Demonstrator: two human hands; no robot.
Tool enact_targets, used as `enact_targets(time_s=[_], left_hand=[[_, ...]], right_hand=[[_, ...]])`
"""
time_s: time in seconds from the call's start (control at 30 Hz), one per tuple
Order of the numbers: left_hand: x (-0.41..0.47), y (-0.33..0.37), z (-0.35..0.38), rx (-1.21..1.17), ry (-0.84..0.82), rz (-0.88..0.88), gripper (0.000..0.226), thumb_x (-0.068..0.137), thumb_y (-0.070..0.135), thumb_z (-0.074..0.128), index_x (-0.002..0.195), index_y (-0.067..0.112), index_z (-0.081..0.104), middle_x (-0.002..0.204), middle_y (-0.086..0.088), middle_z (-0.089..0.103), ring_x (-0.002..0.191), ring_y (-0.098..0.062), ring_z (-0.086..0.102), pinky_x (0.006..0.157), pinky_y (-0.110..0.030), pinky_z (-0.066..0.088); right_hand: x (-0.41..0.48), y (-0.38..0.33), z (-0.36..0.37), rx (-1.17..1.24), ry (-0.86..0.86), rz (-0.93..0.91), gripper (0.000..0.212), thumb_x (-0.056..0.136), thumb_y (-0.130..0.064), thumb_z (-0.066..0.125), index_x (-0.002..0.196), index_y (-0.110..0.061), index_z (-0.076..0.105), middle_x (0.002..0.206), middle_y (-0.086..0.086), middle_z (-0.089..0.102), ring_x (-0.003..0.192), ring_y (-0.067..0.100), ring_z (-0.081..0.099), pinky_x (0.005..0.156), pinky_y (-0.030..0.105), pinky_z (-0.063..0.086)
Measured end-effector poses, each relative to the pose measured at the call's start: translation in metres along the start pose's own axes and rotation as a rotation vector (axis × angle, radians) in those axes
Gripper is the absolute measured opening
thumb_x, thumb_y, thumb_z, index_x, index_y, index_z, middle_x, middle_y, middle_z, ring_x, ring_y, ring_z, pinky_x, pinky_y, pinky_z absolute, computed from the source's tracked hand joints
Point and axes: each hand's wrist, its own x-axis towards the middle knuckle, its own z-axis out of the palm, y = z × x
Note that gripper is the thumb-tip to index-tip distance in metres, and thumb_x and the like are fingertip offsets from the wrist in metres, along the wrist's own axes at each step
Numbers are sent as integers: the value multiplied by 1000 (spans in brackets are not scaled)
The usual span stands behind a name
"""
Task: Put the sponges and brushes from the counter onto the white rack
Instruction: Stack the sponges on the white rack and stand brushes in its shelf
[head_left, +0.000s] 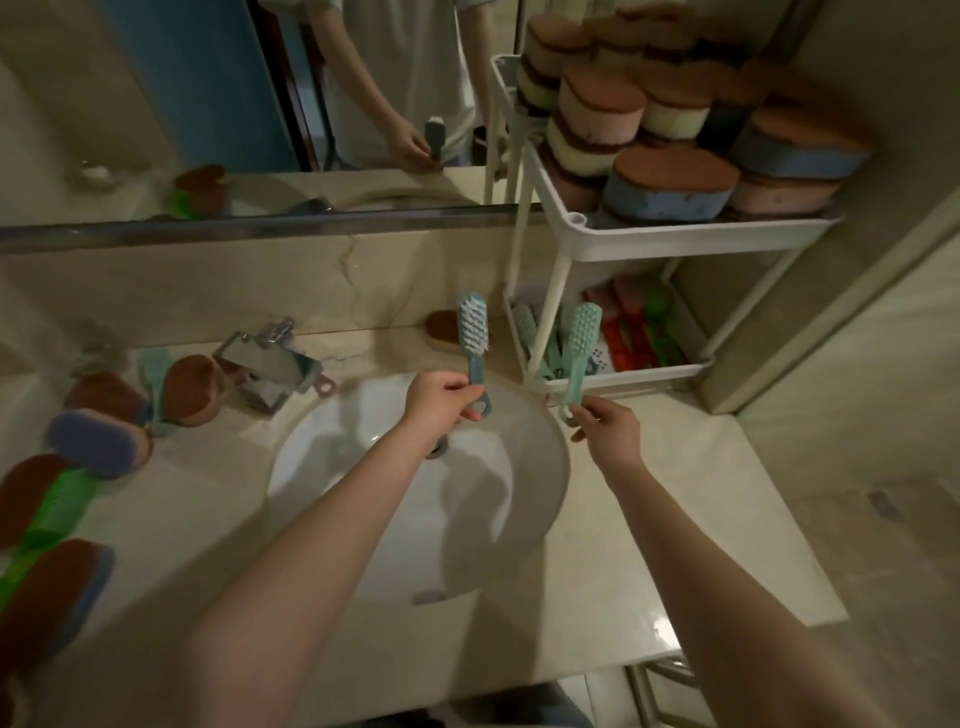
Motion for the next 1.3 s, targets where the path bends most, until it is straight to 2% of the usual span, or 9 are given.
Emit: enact_targets(time_s=[0.17,0.3,0.4,0.73,0.83,0.97,1.07,1.17,1.3], left_hand=[[10,8,21,9,46,-31,16,87,13,63,101,7,66,83,-7,67,48,-6,58,53,-17,44],[18,9,31,3,91,-61,16,87,12,64,101,5,67,79,-6,66,44,-4,58,52,-17,43],[24,7,36,-4,104,-68,16,86,10,64,100,4,67,77,-6,66,39,0,56,55,-21,44],[24,7,45,11,160,-75,7,86,8,64,92,6,67,67,-3,63,38,0,57,48,-15,47],[21,6,46,33,166,-78,6,86,9,65,91,8,67,67,-2,64,40,0,58,53,-18,49],[13,6,46,55,130,-59,12,84,7,66,94,0,68,66,-5,64,47,-6,61,59,-23,49],[3,8,50,88,75,-58,15,83,5,67,97,0,66,72,-9,65,56,-12,61,61,-24,49],[-4,13,59,141,-28,0,15,83,6,67,97,3,67,73,-6,65,52,-6,61,50,-14,46],[-5,26,86,206,-156,142,15,85,7,65,94,-3,70,62,-2,62,44,2,57,48,-10,45]], right_hand=[[49,0,-26,-154,15,79,23,93,-15,56,107,-4,70,95,13,71,68,23,59,66,29,46],[91,-11,-39,-361,-13,95,22,94,-16,55,104,-3,71,98,14,67,86,27,56,72,25,34],[116,-18,-45,-476,-67,119,22,94,-15,52,103,-3,70,102,16,67,83,26,55,71,26,37],[140,-27,-38,-730,-191,111,12,92,-7,49,82,-9,55,83,9,55,77,24,51,69,34,43],[139,-24,-36,-777,-172,81,11,92,-8,51,86,-7,59,84,9,58,75,22,53,67,33,44],[132,-20,-33,-848,-111,-36,15,88,-4,52,94,-6,66,91,10,65,89,29,64,66,32,46],[126,-15,-31,-764,-57,-149,19,88,-10,55,103,-10,66,101,13,68,94,33,64,68,32,45],[112,-15,-31,-501,-98,-193,23,89,-13,57,111,-11,65,99,9,67,94,30,63,74,29,45],[92,-6,-38,-180,-178,-158,10,86,-8,62,92,-11,69,92,11,69,82,22,61,74,29,44]])
